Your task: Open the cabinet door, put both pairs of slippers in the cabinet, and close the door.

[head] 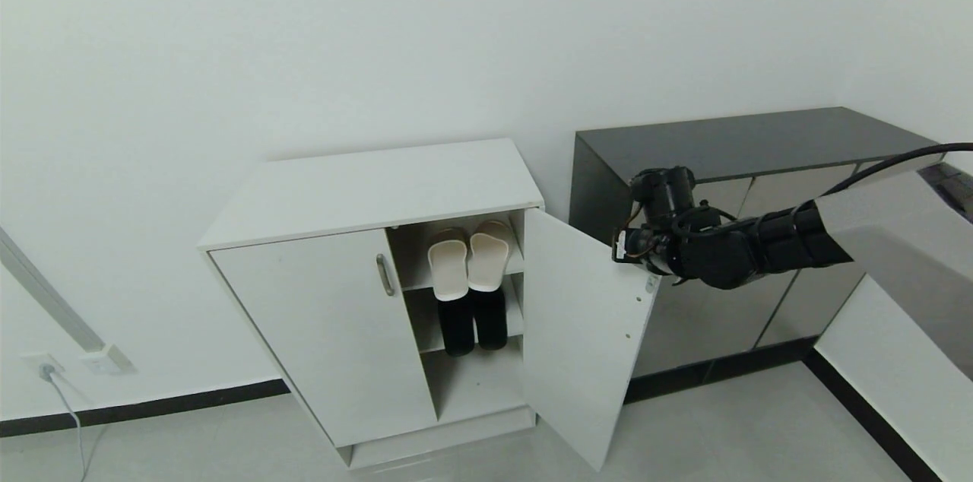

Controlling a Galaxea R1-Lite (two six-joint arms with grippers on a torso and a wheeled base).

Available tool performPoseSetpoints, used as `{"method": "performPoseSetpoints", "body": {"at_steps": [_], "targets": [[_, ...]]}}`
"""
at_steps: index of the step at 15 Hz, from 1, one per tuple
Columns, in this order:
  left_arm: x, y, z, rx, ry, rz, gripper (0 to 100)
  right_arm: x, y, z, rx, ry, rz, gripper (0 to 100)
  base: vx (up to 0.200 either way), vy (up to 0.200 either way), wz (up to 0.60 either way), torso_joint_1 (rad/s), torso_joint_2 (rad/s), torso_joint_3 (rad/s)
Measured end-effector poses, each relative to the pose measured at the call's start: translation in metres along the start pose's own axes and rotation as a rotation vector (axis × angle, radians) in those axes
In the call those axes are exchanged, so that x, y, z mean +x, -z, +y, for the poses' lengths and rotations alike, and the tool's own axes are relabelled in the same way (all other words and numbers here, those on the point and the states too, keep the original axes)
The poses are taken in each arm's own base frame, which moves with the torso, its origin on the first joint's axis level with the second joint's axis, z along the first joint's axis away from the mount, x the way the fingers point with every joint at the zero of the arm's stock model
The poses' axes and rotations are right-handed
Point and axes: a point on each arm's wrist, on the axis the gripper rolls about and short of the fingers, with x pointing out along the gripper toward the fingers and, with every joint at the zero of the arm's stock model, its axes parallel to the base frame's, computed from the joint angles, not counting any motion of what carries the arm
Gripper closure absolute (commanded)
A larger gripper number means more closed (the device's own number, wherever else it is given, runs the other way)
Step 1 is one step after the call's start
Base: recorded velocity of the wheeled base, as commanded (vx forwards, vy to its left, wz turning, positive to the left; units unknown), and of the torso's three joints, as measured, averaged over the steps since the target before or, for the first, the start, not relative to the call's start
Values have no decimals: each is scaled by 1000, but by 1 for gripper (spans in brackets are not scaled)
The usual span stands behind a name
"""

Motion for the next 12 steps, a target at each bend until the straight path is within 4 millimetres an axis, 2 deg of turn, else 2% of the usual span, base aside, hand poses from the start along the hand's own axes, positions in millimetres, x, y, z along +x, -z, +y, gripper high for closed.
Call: {"method": "performPoseSetpoints", "body": {"at_steps": [3, 6, 9, 12], "targets": [[0, 0, 0, 0, 0, 0, 100, 0, 4, 2, -7, -3, 12, 100, 0, 0, 0, 0, 0, 0], [0, 0, 0, 0, 1, 0, 100, -9, 16, 14, -24, -27, 38, 100, 0, 0, 0, 0, 0, 0], [0, 0, 0, 0, 0, 0, 100, -31, 29, 35, -47, -84, 65, 100, 0, 0, 0, 0, 0, 0], [0, 0, 0, 0, 0, 0, 100, -56, 33, 49, -51, -156, 23, 100, 0, 0, 0, 0, 0, 0]]}}
